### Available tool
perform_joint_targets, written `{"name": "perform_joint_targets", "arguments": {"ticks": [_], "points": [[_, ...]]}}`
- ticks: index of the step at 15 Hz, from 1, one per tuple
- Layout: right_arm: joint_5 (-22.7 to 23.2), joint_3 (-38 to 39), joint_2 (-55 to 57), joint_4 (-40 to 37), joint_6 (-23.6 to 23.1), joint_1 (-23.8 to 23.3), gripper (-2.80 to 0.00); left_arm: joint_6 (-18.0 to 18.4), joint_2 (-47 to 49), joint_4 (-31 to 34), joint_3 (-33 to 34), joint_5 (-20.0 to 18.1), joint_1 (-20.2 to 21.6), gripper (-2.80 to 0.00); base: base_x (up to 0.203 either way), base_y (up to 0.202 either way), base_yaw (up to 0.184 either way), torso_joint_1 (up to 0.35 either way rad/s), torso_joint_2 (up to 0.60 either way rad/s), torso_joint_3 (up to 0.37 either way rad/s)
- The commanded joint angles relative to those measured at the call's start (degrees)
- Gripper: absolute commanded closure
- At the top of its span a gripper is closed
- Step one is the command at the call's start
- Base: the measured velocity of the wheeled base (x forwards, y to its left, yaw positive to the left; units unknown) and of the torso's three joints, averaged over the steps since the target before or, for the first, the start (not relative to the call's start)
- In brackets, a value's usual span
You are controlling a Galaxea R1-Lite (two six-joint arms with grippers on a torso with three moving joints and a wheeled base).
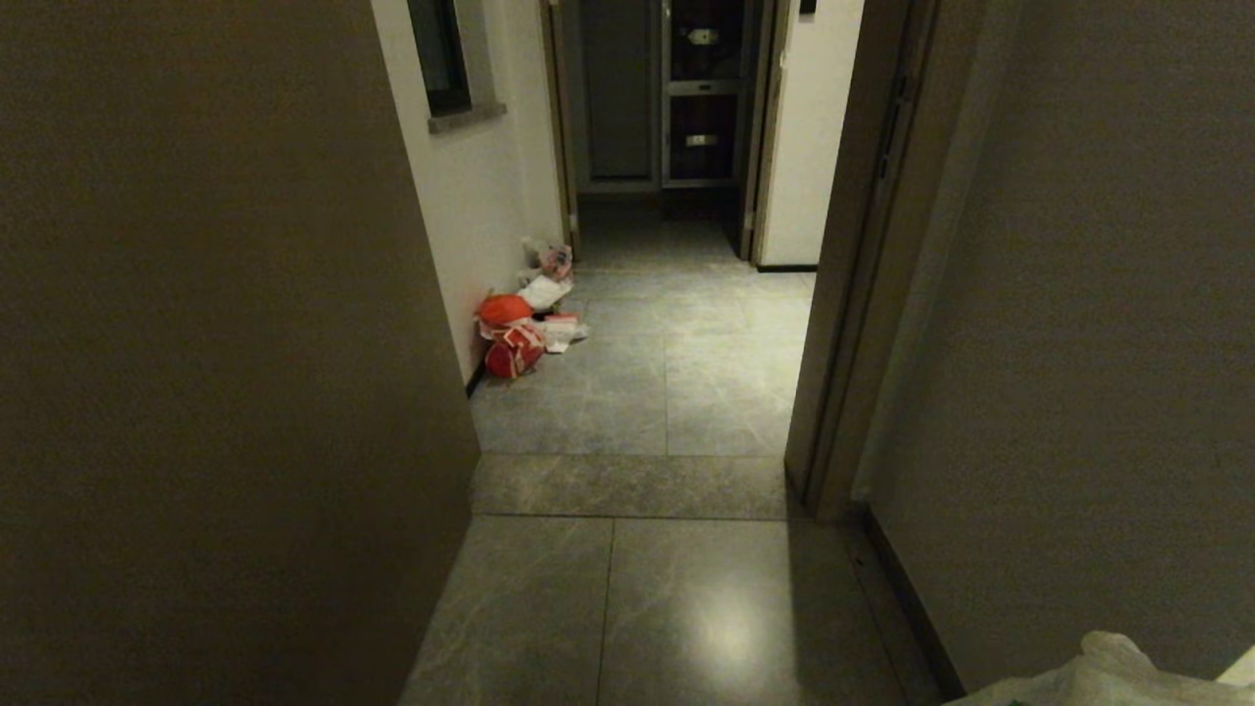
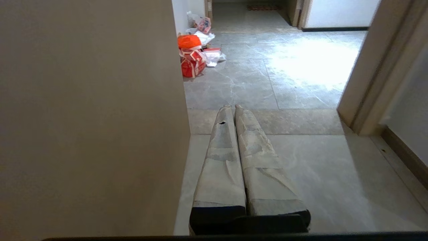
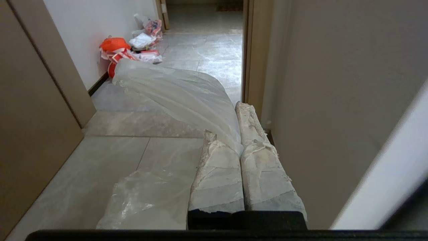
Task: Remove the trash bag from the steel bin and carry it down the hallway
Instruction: Put the trash bag at the door
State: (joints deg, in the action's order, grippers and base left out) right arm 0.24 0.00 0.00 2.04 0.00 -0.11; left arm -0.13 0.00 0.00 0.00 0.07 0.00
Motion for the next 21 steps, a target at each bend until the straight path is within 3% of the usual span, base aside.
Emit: {"name": "perform_joint_targets", "arguments": {"ticks": [1, 21], "points": [[0.0, 0.7, 0.1, 0.0, 0.0, 0.0, 0.00, 0.0, 0.0, 0.0, 0.1, 0.0, 0.0, 0.00, 0.192, 0.000, 0.001, -0.002, 0.00, 0.002], [0.0, 0.7, 0.1, 0.1, 0.0, 0.0, 0.00, -0.1, 0.0, 0.0, 0.0, 0.0, 0.0, 0.00, 0.192, 0.000, 0.000, 0.003, 0.00, 0.003]]}}
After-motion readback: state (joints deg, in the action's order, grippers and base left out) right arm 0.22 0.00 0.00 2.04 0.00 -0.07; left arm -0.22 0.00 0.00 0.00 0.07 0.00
